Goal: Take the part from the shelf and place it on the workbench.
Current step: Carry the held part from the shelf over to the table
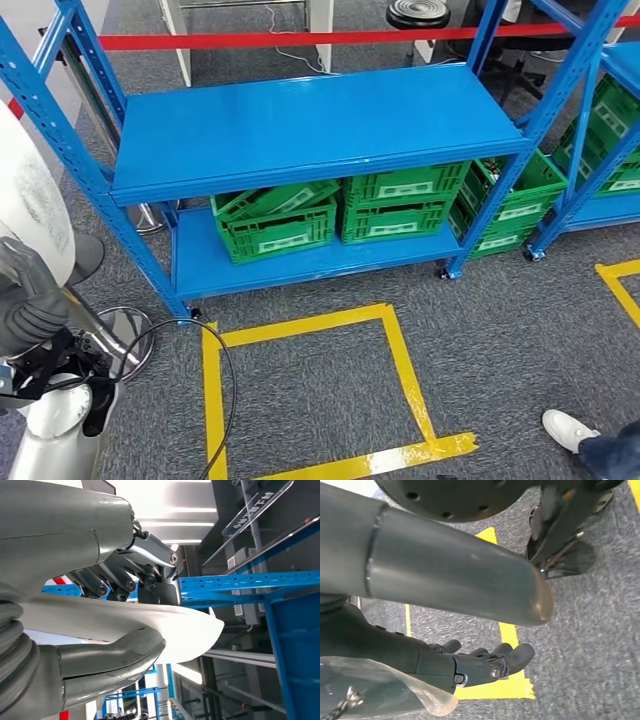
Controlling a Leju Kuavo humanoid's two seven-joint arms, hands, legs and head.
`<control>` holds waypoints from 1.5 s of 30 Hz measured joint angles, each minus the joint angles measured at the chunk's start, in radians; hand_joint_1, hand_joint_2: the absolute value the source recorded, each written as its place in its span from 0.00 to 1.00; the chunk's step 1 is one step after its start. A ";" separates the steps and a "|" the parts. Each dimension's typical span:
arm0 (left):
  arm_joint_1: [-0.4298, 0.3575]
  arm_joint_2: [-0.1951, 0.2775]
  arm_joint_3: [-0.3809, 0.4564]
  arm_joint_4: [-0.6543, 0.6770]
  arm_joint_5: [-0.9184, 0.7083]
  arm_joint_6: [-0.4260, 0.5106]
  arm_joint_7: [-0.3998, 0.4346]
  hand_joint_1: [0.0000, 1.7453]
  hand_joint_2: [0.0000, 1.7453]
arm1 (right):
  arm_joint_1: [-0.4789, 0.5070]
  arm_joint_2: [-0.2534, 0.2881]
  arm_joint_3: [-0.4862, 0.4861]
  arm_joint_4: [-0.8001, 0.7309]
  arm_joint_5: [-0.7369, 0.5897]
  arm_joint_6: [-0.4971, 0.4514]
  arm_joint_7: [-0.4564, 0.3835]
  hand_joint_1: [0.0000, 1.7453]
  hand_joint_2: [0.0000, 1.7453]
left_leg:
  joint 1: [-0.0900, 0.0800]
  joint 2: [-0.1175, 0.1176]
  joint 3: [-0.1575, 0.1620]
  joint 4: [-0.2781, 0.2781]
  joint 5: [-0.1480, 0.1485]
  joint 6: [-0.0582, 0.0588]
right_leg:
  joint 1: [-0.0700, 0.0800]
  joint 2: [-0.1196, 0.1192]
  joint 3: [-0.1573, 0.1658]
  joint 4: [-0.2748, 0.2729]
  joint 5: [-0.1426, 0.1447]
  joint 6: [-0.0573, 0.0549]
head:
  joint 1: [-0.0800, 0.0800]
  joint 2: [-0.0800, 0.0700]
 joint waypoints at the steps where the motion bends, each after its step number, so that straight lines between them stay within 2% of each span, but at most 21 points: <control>1: 0.000 0.000 0.000 0.000 0.000 0.000 0.000 1.00 1.00 | -0.002 0.000 0.000 0.000 0.000 0.000 0.000 0.00 0.00 | -0.002 0.000 -0.008 0.003 0.007 -0.004 | 0.001 0.001 0.056 -0.077 0.009 -0.003 | 0.000 0.000; 3: -0.001 0.001 0.000 0.000 0.000 0.000 -0.001 1.00 1.00 | -0.005 0.000 0.000 0.000 0.000 0.000 -0.001 0.00 0.00 | -0.004 0.000 -0.019 0.007 0.024 -0.014 | 0.004 0.002 0.127 -0.189 -0.002 -0.011 | 0.001 0.000; 6: -0.001 0.002 0.000 0.000 0.000 0.000 -0.002 1.00 1.00 | -0.003 0.001 0.000 0.000 -0.001 0.001 -0.003 0.00 0.00 | -0.002 -0.002 -0.030 0.010 0.036 -0.031 | 0.004 0.001 0.118 -0.215 0.004 -0.031 | 0.002 0.000; 8: 0.000 0.004 0.001 0.000 0.001 0.000 -0.001 1.00 1.00 | -0.001 0.002 0.000 0.001 -0.002 0.003 -0.006 0.00 0.00 | 0.000 -0.005 -0.049 0.059 -0.022 -0.044 | 0.000 -0.004 0.099 -0.217 0.021 -0.048 | -0.002 0.000; 11: 0.006 0.006 0.002 0.000 0.008 0.000 0.001 1.00 1.00 | -0.001 0.002 0.000 0.001 -0.004 0.007 -0.015 0.00 0.00 | 0.004 -0.006 -0.090 0.240 -0.147 -0.056 | 0.001 -0.007 0.070 -0.217 0.048 -0.057 | -0.007 0.000; 13: 0.013 0.006 0.002 0.000 0.010 0.000 0.003 1.00 1.00 | 0.000 0.002 -0.001 0.001 -0.007 0.009 -0.022 0.00 0.00 | 0.005 -0.006 -0.081 0.291 -0.136 -0.058 | 0.001 -0.007 0.049 -0.213 0.066 -0.055 | -0.007 0.000; 15: 0.015 0.006 0.003 0.000 0.006 0.000 -0.001 1.00 1.00 | 0.001 0.002 -0.001 0.001 -0.010 0.011 -0.029 0.00 0.00 | 0.006 -0.006 -0.005 0.196 -0.081 -0.054 | 0.001 -0.007 0.030 -0.206 0.079 -0.051 | -0.007 0.000; 17: 0.016 0.006 0.004 -0.001 0.000 0.000 -0.006 1.00 1.00 | 0.001 0.002 -0.002 0.001 -0.013 0.013 -0.037 0.00 0.00 | 0.004 -0.006 0.085 0.053 -0.066 -0.044 | 0.003 -0.007 0.017 -0.198 0.086 -0.044 | -0.007 0.000; 18: 0.016 0.006 0.004 -0.001 -0.002 0.000 -0.008 1.00 1.00 | 0.000 0.002 -0.002 0.001 -0.014 0.014 -0.041 0.00 0.00 | 0.002 -0.007 0.109 0.009 -0.071 -0.040 | 0.005 -0.007 0.012 -0.195 0.090 -0.039 | -0.007 0.000; 22: 0.019 0.004 0.007 -0.002 -0.005 0.000 -0.011 1.00 1.00 | 0.001 0.002 -0.003 0.001 -0.014 0.014 -0.049 0.00 0.00 | 0.004 -0.006 0.107 -0.022 -0.069 -0.016 | 0.005 -0.006 -0.009 -0.180 0.089 -0.015 | -0.005 0.000; 24: 0.021 0.002 0.009 -0.003 -0.014 0.000 -0.016 1.00 1.00 | 0.002 0.001 -0.003 0.001 -0.013 0.014 -0.056 0.00 0.00 | 0.008 -0.004 0.099 -0.028 -0.056 -0.003 | 0.003 -0.002 -0.050 -0.095 0.031 -0.007 | -0.001 0.000; 26: 0.024 0.000 0.010 -0.003 -0.027 0.000 -0.020 1.00 1.00 | 0.003 0.001 -0.003 0.001 -0.011 0.015 -0.063 0.00 0.00 | 0.006 -0.003 0.086 -0.026 -0.048 0.001 | 0.001 -0.001 -0.105 0.042 -0.037 -0.001 | 0.002 0.000; 27: 0.026 0.000 0.011 -0.003 -0.031 0.000 -0.021 1.00 1.00 | 0.005 0.001 -0.003 0.001 -0.011 0.015 -0.066 0.00 0.00 | 0.005 -0.003 0.080 -0.025 -0.045 0.001 | 0.000 -0.001 -0.120 0.086 -0.051 0.001 | 0.001 0.000; 29: 0.031 0.000 0.011 -0.003 -0.041 0.000 -0.021 1.00 1.00 | 0.008 0.001 -0.004 0.001 -0.011 0.016 -0.073 0.00 0.00 | 0.005 -0.003 0.073 -0.020 -0.042 0.000 | -0.002 -0.001 -0.092 0.058 -0.022 0.002 | 0.002 0.000; 31: 0.033 0.000 0.012 -0.003 -0.053 0.000 -0.021 1.00 1.00 | 0.008 0.001 -0.004 0.001 -0.012 0.022 -0.079 0.00 0.00 | 0.004 -0.004 0.068 -0.013 -0.042 -0.004 | -0.002 0.000 -0.005 -0.081 0.035 -0.003 | 0.002 0.000; 33: 0.033 0.000 0.014 -0.003 -0.057 0.000 -0.021 1.00 1.00 | 0.007 0.000 -0.004 0.001 -0.015 0.034 -0.084 0.00 0.00 | 0.001 -0.009 0.060 -0.004 -0.042 -0.014 | -0.001 0.001 0.050 -0.176 0.053 -0.011 | 0.001 0.000; 36: 0.035 0.000 0.017 -0.004 -0.053 0.000 -0.018 1.00 1.00 | 0.010 0.000 -0.006 0.001 -0.017 0.047 -0.086 0.00 0.00 | 0.000 -0.015 0.051 0.003 -0.039 -0.030 | 0.000 -0.006 0.051 -0.189 0.051 -0.025 | 0.001 0.000; 38: 0.037 0.001 0.019 -0.005 -0.053 0.000 -0.016 1.00 1.00 | 0.010 0.000 -0.006 0.001 -0.018 0.049 -0.086 0.00 0.00 | 0.001 -0.016 0.036 0.036 -0.066 -0.040 | -0.004 -0.017 0.050 -0.193 0.056 -0.038 | -0.002 0.000; 42: 0.042 0.002 0.020 -0.006 -0.053 0.000 -0.016 1.00 1.00 | 0.010 0.000 -0.007 0.001 -0.018 0.051 -0.086 0.00 0.00 | 0.005 -0.015 -0.066 0.276 -0.179 -0.056 | -0.003 -0.042 0.044 -0.193 0.058 -0.049 | -0.005 0.000; 43: 0.044 0.003 0.020 -0.006 -0.053 0.000 -0.016 1.00 1.00 | 0.010 0.000 -0.007 0.001 -0.018 0.052 -0.086 0.00 0.00 | 0.005 -0.015 -0.074 0.297 -0.176 -0.056 | -0.003 -0.050 0.044 -0.193 0.058 -0.049 | -0.006 0.000; 45: 0.045 0.003 0.020 -0.006 -0.051 0.000 -0.016 1.00 1.00 | 0.009 0.000 -0.007 0.001 -0.016 0.054 -0.086 0.00 0.00 | 0.004 -0.004 -0.037 0.220 -0.116 -0.053 | -0.002 -0.066 0.045 -0.190 0.056 -0.048 | -0.006 0.000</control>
